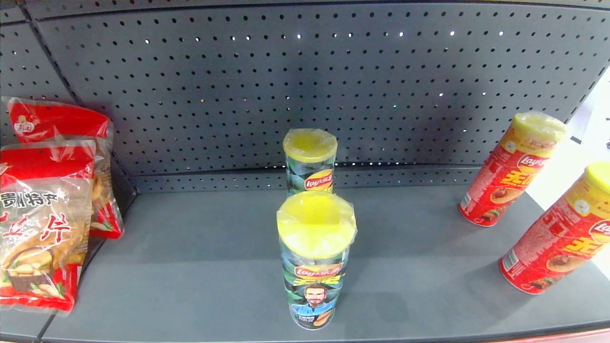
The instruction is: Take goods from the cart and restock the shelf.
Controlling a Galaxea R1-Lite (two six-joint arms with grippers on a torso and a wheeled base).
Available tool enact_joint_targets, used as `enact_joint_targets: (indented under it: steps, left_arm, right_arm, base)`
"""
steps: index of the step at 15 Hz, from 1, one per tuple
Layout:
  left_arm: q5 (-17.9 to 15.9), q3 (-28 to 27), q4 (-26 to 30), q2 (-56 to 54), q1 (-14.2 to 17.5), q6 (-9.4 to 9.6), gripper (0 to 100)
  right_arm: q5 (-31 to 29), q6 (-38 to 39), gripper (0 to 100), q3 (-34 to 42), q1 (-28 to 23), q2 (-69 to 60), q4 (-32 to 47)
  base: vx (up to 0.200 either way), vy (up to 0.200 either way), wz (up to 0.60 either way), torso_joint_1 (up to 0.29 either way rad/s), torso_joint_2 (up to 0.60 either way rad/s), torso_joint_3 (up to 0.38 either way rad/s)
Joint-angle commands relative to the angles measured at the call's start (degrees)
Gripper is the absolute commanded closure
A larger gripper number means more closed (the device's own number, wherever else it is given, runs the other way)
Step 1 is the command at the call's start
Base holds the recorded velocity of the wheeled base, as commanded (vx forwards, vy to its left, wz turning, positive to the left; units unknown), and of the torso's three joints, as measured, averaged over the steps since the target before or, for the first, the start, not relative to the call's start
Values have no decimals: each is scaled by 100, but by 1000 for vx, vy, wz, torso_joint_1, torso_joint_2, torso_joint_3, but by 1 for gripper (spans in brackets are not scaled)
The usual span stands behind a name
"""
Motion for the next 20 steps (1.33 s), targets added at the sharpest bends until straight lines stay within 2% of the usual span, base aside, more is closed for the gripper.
enact_joint_targets:
  steps: [1,3,5,10,12,16,17,20]
  left_arm:
    - [2,1,-1,0,1,-1,0]
    - [2,1,-1,0,1,-1,0]
    - [2,1,-1,0,1,-1,0]
    - [2,1,8,0,1,-1,0]
    - [2,1,-1,0,1,-1,0]
    - [2,1,-1,0,1,-1,0]
    - [2,1,-1,0,1,-1,0]
    - [2,1,-1,0,1,-1,0]
  right_arm:
    - [-219,-2,0,-54,-513,-664,334]
    - [-236,-2,0,-239,-1278,-840,650]
    - [-192,-11,0,-28,-1708,-998,720]
    - [-148,306,0,1660,-1673,-2009,720]
    - [-535,350,0,2020,-1752,-2457,879]
    - [-1115,350,0,2002,-1937,-3995,3401]
    - [-1256,341,0,1985,-1946,-4109,3691]
    - [-1853,315,0,2011,-1946,-4109,3796]
  base:
    - [0,0,0,0,0,0]
    - [0,0,0,0,0,0]
    - [0,0,0,0,0,0]
    - [0,0,0,0,0,0]
    - [0,0,0,0,0,0]
    - [0,0,0,0,0,0]
    - [0,0,0,0,0,0]
    - [0,0,0,0,0,0]
